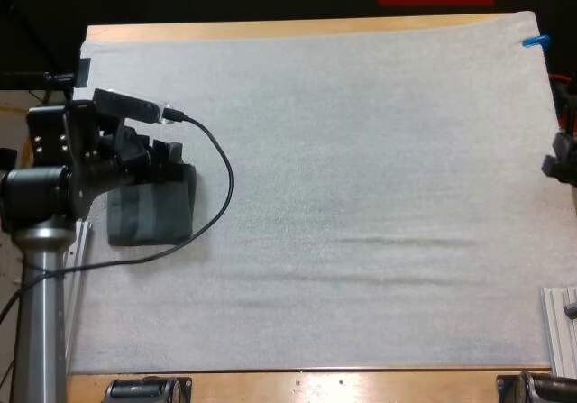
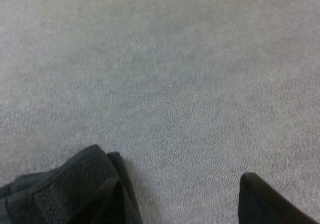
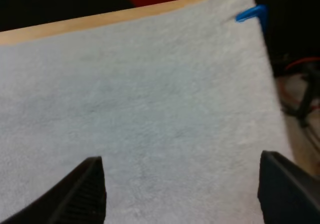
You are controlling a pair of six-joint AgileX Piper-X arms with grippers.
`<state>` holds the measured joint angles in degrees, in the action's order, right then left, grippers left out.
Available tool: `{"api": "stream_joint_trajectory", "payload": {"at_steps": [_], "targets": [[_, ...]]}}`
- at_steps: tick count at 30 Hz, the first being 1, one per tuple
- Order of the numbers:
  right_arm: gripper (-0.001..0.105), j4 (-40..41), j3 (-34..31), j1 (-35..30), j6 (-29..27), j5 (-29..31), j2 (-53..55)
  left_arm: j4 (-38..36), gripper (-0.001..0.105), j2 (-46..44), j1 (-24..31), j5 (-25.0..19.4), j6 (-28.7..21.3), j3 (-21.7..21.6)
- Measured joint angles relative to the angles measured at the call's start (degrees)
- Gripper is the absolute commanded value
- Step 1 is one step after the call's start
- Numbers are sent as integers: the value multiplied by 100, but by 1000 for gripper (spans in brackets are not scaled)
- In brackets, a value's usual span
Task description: Pick towel from pile fold and stack
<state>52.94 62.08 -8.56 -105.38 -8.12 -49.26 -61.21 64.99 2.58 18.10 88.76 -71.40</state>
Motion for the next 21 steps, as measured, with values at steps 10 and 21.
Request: {"api": "stream_joint_trajectory", "payload": {"at_steps": [10,21], "targets": [[62,46,0,0,-56,41,1812,143,49,-1495,0,-240,-47,0],[62,224,23,21,-135,41,3637,294,49,-3591,-488,-691,-80,23]]}}
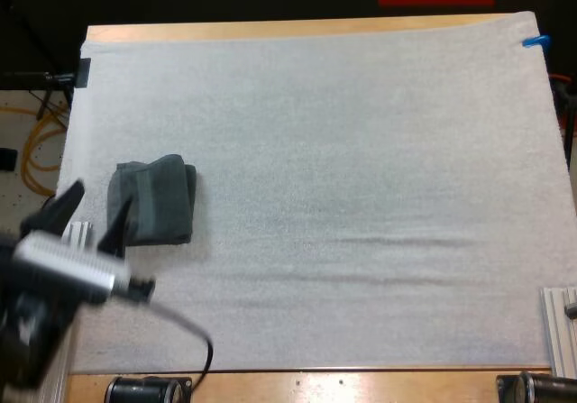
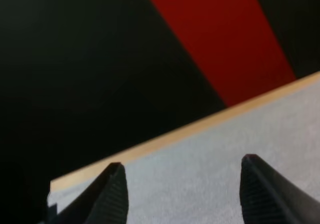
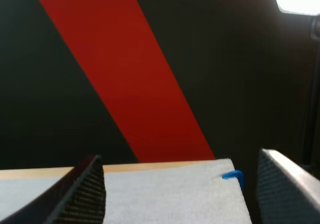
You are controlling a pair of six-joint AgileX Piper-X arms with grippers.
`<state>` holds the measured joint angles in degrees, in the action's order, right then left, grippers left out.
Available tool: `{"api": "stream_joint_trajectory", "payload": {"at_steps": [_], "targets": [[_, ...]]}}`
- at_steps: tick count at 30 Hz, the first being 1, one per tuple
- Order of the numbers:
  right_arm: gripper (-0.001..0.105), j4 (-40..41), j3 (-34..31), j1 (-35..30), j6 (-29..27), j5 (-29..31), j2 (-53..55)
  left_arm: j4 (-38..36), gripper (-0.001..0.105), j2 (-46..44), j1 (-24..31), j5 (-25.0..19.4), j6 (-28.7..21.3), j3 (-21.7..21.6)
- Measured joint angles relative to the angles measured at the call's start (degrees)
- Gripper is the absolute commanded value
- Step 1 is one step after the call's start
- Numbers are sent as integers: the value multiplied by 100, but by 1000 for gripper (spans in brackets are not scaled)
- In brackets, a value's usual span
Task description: Pick towel from pile fold and stack
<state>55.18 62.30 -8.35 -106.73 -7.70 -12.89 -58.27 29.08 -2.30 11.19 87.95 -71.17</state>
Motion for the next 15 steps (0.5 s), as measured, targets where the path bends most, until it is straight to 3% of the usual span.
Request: {"api": "stream_joint_trajectory", "payload": {"at_steps": [15], "targets": [[62,1768,27,121,0,0,1391,-1950,49,-2521,-9,-296,28,1304]]}}
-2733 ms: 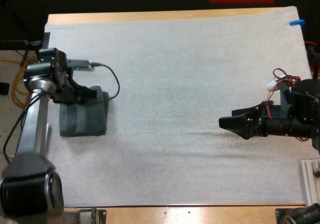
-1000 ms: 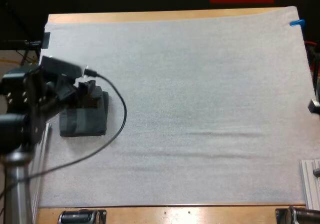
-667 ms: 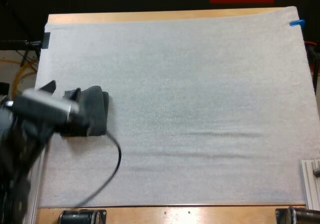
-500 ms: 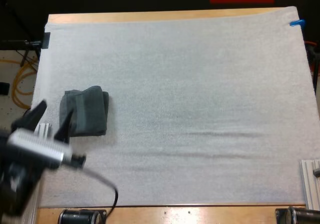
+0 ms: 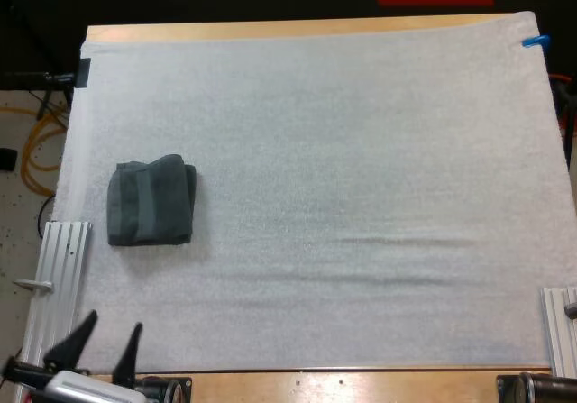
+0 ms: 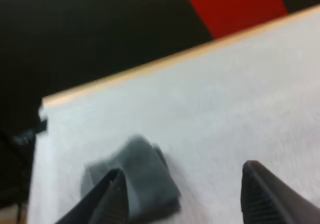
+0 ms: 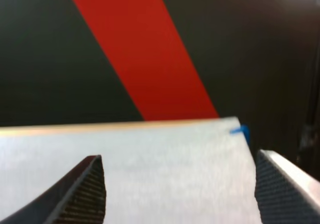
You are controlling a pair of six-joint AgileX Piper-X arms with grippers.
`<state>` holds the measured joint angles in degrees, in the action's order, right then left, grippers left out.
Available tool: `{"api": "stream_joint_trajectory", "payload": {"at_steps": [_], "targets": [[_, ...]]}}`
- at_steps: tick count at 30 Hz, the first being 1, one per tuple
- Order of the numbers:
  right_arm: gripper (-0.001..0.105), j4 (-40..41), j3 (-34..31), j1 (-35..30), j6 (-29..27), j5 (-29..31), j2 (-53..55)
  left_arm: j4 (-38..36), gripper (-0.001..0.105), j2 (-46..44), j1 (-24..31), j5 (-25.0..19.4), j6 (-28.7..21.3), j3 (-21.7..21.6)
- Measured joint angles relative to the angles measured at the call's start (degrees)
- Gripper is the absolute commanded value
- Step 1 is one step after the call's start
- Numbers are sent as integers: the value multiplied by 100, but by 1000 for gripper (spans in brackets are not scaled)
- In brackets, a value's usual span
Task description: Pick towel from pile fold and stack
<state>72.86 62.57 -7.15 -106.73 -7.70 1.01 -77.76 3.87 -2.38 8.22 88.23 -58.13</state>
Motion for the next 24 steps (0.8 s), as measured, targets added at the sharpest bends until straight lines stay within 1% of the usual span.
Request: {"api": "stream_joint_trajectory", "payload": {"at_steps": [4,7,11,15,21,24], "targets": [[62,243,0,0,0,0,0,-659,49,-365,0,0,0,315],[62,465,0,0,0,0,0,-984,49,-452,0,0,0,345],[62,818,0,0,0,0,0,-1054,49,-452,0,0,184,345],[62,879,0,0,16,0,0,-1065,49,-452,5,18,332,326],[62,876,0,0,141,0,0,-1074,49,-452,37,33,347,402],[62,803,-5,0,151,0,0,-1032,49,-452,37,45,260,478]]}}
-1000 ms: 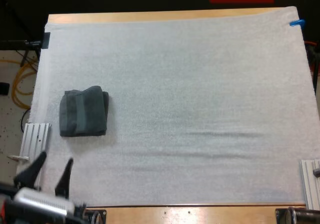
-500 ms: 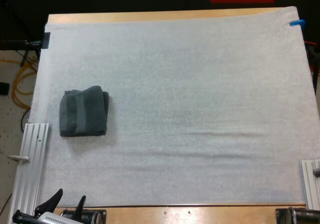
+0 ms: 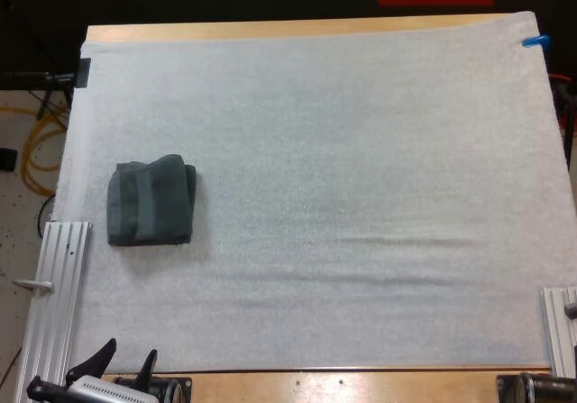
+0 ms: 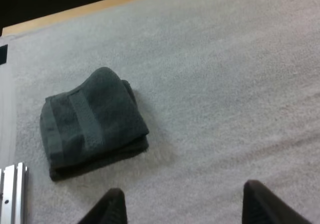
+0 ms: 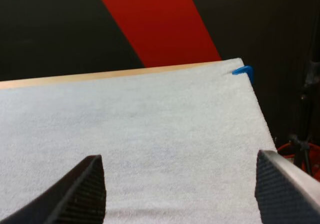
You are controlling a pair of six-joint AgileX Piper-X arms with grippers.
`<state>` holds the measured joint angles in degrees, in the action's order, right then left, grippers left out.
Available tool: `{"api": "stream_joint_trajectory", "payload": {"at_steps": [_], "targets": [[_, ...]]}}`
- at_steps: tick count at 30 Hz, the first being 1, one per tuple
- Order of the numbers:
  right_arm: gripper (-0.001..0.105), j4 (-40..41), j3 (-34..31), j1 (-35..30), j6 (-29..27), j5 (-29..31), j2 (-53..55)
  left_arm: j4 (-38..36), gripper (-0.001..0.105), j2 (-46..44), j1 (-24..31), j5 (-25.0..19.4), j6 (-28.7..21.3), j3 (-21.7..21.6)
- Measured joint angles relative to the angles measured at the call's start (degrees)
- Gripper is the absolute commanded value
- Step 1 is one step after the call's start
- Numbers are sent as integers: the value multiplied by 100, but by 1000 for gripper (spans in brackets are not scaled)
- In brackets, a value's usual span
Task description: Pick towel from pile fold and stack
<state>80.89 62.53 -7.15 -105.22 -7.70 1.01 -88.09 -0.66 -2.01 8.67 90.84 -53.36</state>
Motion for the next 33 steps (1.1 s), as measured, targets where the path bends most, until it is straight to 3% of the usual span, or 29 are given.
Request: {"api": "stream_joint_trajectory", "payload": {"at_steps": [4,10,15,23,33], "targets": [[62,-516,-202,0,-184,0,0,573,49,0,0,0,-17,221],[62,-1465,-751,0,-192,-111,0,2158,49,0,0,0,-37,693],[62,-1691,-998,0,-192,-279,-183,2984,49,0,0,0,-37,1272],[62,-1728,-1463,0,-192,-321,-304,3164,49,0,0,0,-37,2007],[62,-1771,-2173,0,-192,-351,-304,2936,49,11,0,12,23,2399]]}}
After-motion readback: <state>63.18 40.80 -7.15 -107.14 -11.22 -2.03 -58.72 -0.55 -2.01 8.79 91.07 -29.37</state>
